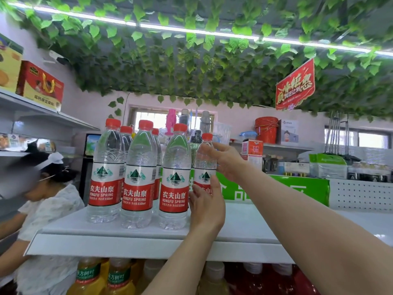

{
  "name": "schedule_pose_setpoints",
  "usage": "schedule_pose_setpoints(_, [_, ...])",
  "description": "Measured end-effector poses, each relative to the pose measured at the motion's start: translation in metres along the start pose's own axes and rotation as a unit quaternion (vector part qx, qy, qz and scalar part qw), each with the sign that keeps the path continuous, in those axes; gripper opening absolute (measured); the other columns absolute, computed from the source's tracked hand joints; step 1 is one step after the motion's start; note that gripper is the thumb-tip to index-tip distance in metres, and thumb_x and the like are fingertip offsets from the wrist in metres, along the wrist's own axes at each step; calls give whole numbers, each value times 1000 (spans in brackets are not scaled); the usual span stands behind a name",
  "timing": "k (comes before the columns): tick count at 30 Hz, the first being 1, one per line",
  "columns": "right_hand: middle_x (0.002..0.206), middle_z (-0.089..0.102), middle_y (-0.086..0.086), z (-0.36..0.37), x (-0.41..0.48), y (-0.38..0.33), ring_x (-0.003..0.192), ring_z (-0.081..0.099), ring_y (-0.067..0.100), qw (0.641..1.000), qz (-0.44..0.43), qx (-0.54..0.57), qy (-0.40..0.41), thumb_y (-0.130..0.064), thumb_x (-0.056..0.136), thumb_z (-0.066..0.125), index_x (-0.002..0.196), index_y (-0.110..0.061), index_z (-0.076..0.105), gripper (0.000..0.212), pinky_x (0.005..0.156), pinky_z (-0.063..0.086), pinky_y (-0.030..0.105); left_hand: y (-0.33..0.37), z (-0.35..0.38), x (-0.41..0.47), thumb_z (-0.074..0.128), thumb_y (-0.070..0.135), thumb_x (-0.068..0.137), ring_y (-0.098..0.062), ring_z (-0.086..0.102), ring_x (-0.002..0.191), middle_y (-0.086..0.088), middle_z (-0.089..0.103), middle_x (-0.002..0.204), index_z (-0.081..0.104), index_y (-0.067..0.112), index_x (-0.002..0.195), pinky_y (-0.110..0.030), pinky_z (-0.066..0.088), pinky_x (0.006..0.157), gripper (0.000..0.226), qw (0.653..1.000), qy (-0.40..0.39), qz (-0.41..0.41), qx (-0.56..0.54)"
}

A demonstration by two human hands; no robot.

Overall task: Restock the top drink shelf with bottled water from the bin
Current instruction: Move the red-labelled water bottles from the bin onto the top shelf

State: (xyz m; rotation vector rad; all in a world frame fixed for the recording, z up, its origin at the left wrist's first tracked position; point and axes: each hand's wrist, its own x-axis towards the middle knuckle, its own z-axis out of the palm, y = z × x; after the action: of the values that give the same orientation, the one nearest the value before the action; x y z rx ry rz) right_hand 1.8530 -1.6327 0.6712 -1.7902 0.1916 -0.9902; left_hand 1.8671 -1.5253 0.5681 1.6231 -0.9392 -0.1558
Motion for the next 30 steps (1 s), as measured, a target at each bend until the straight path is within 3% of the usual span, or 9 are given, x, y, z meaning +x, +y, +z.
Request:
schedule_pose_setpoints(2, [145, 58, 12, 1, 1, 0, 136, 52, 35, 1000, 9, -8, 13, -68, 51, 90, 142, -16, 57, 110, 113, 41, 61, -2, 2, 2, 9, 72, 93, -21, -7, 153, -11, -5, 167, -7, 7, 158, -43, 1, 124, 93, 1000, 11, 7, 6])
schedule_pose_setpoints(5, [135, 66, 8, -5, -5, -6, 125, 61, 33, 998, 32, -49, 33, -58, 79, 79, 134, -19, 66, 69, 107, 49, 53, -4, 2, 2, 10, 72, 94, -22, -5, 154, -12, -3, 167, -4, 6, 158, -41, 2, 124, 93, 999, 36, 20, 28])
schedule_pose_setpoints(8, [120, 67, 4, -26, -26, -18, 107, 65, 24, 992, 44, -108, 44, -59, 86, 72, 137, -13, 62, 69, 93, 56, 41, -5, 1, -3, 15, 66, 97, -22, 5, 153, -12, 6, 166, 7, 5, 158, -38, 5, 124, 87, 995, 62, 60, 58])
schedule_pose_setpoints(10, [97, 63, -2, -48, -52, -31, 86, 61, 17, 985, 41, -164, 41, -59, 89, 69, 140, -12, 59, 70, 77, 53, 33, -3, 0, -15, 18, 60, 100, -27, 20, 149, -15, 24, 162, 25, 5, 155, -43, 15, 122, 78, 991, 76, 83, 72])
schedule_pose_setpoints(11, [97, 64, -3, -60, -65, -37, 84, 60, 16, 979, 39, -195, 45, -58, 90, 68, 140, -13, 59, 68, 75, 52, 32, -1, 0, -23, 20, 58, 101, -30, 27, 146, -16, 33, 157, 33, 5, 150, -45, 21, 119, 74, 989, 87, 92, 80])
schedule_pose_setpoints(15, [131, 64, 8, -103, -125, -67, 100, 61, 18, 955, 16, -293, 33, -51, 91, 71, 140, -14, 58, 64, 84, 53, 32, 18, 6, -67, 25, 58, 101, -32, 29, 143, -15, 36, 155, 36, 9, 149, -45, 22, 118, 69, 983, 115, 88, 116])
schedule_pose_setpoints(19, [129, 63, 8, -140, -188, -90, 95, 59, 16, 924, -5, -381, 8, -46, 88, 77, 136, -12, 59, 61, 86, 47, 33, 52, 16, -119, 34, 57, 101, -32, 30, 142, -13, 37, 154, 36, 11, 149, -45, 26, 114, 67, 975, 141, 80, 151])
schedule_pose_setpoints(23, [142, 56, 11, -176, -249, -102, 128, 55, 29, 885, 10, -465, -28, -45, 87, 78, 143, -15, 54, 68, 109, 45, 40, 77, 29, -178, 44, 56, 98, -32, 26, 144, -13, 33, 156, 35, 17, 151, -46, 27, 115, 66, 966, 158, 73, 189])
schedule_pose_setpoints(30, [158, 44, 5, -215, -347, -81, 145, 40, 27, 843, 36, -528, -99, -47, 86, 77, 149, -20, 50, 74, 115, 33, 35, 71, 62, -279, 57, 51, 94, -36, 33, 137, -17, 37, 149, 41, 26, 147, -46, 35, 108, 61, 954, 139, 29, 262])
